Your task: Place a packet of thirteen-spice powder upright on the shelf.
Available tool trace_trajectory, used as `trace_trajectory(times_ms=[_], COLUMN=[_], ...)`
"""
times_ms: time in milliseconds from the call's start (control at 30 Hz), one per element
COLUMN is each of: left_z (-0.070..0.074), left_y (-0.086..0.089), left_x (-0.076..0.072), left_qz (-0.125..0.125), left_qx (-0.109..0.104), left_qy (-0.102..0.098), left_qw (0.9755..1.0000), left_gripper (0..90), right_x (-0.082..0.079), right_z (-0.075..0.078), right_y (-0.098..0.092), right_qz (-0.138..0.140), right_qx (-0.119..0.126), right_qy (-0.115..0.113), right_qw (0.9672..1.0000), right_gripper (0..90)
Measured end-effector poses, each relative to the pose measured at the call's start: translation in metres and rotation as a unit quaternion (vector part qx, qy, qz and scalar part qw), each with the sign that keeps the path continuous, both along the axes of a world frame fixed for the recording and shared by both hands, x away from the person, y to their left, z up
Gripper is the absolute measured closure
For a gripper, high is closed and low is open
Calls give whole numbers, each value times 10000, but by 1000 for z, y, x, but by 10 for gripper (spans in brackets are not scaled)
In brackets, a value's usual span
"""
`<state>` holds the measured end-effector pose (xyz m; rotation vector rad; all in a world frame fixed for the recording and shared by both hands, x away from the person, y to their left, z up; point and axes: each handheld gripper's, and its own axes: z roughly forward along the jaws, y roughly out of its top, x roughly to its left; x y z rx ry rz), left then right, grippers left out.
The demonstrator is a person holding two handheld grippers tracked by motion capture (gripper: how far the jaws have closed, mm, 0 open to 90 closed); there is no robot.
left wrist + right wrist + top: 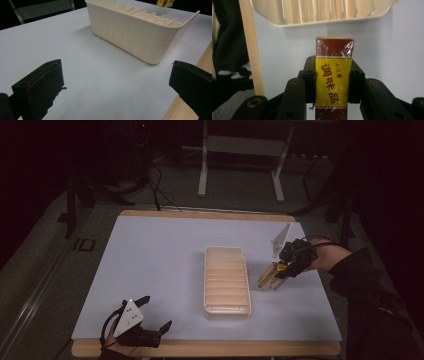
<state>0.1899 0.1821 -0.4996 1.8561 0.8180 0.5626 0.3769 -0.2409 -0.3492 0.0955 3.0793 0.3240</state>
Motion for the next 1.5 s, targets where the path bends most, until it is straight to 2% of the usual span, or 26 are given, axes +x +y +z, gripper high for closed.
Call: trace_trajectory(times_ms=[367, 533, 633, 833, 1067, 1233, 1500], left_z=[0, 0, 0, 0, 0, 0, 0], left_y=[0, 0, 0, 0, 0, 0, 0], left_x=[0, 0, 0, 0, 0, 0, 0], left_qz=[-7, -10, -11, -29, -36, -42, -48], left_qx=[-6, -5, -3, 21, 28, 35, 38], left_qy=[-2, -4, -5, -8, -9, -10, -11], left_qw=[10000, 10000, 10000, 10000, 10000, 10000, 10000], left_gripper=[0, 0, 0, 0, 0, 0, 0], right_x=[-1, -2, -3, -2, 0, 3, 4], right_z=[10, 10, 11, 12, 12, 8, 1], right_y=[17, 26, 31, 41, 48, 53, 58], right_qz=[67, 182, 320, 307, 321, 288, 318], right_qx=[247, 349, 432, 574, 1047, 1152, 1633], right_qy=[-49, -77, -169, -209, -305, -302, -254], right_qw=[9997, 9992, 9984, 9977, 9935, 9925, 9857], right_gripper=[675, 674, 674, 675, 675, 675, 675])
